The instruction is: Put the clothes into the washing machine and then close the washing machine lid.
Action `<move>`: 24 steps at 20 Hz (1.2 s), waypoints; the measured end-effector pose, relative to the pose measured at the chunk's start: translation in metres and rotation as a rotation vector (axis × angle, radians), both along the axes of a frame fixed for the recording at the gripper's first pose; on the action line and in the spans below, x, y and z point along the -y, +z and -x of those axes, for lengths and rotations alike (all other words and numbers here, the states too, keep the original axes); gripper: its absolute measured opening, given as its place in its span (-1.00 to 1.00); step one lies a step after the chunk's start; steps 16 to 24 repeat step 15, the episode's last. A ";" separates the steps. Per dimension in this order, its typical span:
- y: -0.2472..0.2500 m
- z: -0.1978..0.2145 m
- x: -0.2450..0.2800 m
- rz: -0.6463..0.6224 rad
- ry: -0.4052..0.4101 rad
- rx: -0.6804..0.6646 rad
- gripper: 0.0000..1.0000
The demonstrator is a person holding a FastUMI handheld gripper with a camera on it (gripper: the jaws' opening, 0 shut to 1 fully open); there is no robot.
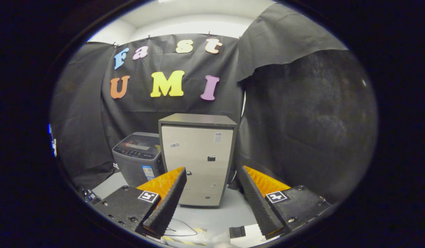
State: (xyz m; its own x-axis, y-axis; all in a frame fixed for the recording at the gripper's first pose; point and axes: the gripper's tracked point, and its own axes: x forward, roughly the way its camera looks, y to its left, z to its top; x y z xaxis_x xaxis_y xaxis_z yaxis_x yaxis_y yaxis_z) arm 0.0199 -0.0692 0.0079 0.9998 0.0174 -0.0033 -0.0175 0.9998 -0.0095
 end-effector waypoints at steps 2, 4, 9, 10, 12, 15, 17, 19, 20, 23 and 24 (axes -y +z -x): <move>0.002 0.003 -0.002 0.000 0.010 0.007 0.97; 0.000 0.004 -0.003 0.000 0.014 0.004 0.97; -0.004 0.008 -0.003 -0.004 0.010 -0.005 0.97; -0.002 0.010 -0.003 -0.004 0.012 -0.003 0.97; -0.001 0.011 -0.003 -0.001 0.013 0.001 0.97; 0.000 0.011 -0.003 -0.002 0.013 0.005 0.97; 0.000 0.011 -0.003 -0.002 0.013 0.005 0.97; 0.000 0.011 -0.003 -0.002 0.013 0.005 0.97; 0.000 0.011 -0.003 -0.002 0.013 0.005 0.97; 0.000 0.011 -0.003 -0.002 0.013 0.005 0.97; 0.000 0.011 -0.003 -0.002 0.013 0.005 0.97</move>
